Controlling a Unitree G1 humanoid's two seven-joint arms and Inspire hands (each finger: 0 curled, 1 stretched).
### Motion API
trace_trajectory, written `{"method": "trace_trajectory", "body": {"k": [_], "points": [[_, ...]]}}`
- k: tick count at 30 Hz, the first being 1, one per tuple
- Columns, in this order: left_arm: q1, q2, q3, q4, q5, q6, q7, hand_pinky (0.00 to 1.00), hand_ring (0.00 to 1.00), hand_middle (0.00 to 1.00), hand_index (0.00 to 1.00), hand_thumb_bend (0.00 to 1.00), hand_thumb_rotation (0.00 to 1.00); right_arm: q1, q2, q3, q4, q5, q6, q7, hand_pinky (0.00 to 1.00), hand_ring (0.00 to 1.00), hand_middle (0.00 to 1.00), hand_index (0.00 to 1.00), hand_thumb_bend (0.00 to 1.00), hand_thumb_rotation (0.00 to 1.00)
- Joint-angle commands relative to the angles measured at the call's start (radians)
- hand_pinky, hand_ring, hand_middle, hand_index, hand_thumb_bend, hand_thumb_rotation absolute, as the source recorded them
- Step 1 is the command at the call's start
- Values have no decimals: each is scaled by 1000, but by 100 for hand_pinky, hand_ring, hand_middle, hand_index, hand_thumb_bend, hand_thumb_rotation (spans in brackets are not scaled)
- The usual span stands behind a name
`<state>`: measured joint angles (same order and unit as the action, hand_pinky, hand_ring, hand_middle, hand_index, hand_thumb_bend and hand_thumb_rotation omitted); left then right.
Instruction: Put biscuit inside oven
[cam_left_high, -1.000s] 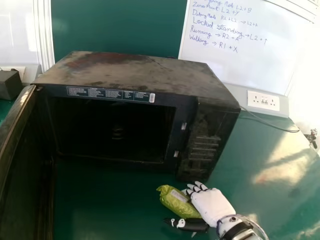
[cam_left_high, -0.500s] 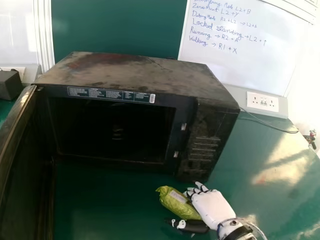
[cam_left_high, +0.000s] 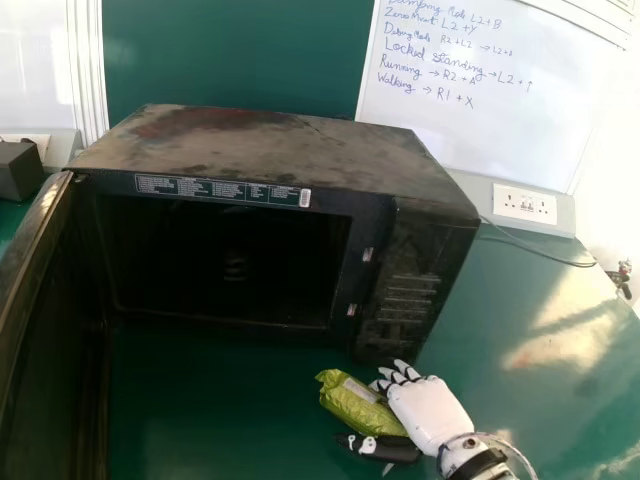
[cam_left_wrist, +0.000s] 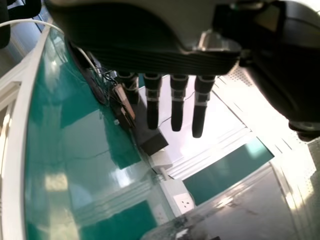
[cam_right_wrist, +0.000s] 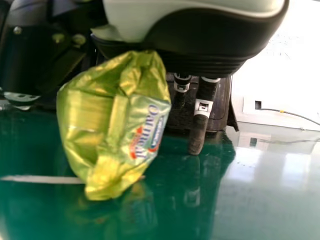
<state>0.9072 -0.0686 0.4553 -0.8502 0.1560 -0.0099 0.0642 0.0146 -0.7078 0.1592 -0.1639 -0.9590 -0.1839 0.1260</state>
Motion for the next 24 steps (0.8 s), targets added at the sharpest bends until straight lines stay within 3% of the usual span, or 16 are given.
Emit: {"method": "trace_trajectory", "body": {"k": [1, 3, 7, 11, 15, 17, 24], "points": [[24, -45, -2, -11, 35, 20, 16, 73, 86, 89, 81, 72, 59, 19, -11, 20, 35, -27, 5, -2, 47, 81, 89, 70, 96, 1], [22, -50, -2, -16, 59, 27, 31, 72, 86, 89, 80, 71, 56, 22, -11, 24, 37, -40, 8, -17, 46, 66, 74, 63, 97, 0], [20, -60, 0, -40, 41, 75, 40, 73, 86, 88, 80, 69, 50, 25, -15, 30, 44, -53, 3, -54, 42, 46, 49, 49, 96, 0], [19, -65, -3, -57, 12, 97, 43, 73, 86, 88, 80, 68, 46, 26, -16, 35, 53, -53, 2, -71, 41, 37, 37, 39, 93, 0], [11, -78, -6, -63, -56, 94, 51, 74, 86, 88, 80, 69, 43, 23, -11, 41, 61, -49, 8, -69, 22, 21, 26, 31, 83, 0], [10, -77, -8, -64, -57, 92, 60, 74, 86, 88, 80, 68, 43, 21, -11, 45, 63, -47, 10, -65, 12, 14, 19, 27, 77, 0], [24, -79, -24, -87, -22, 110, 93, 73, 85, 88, 80, 68, 42, 19, -8, 58, 73, -50, 16, -78, 2, 5, 10, 14, 62, 0]]}}
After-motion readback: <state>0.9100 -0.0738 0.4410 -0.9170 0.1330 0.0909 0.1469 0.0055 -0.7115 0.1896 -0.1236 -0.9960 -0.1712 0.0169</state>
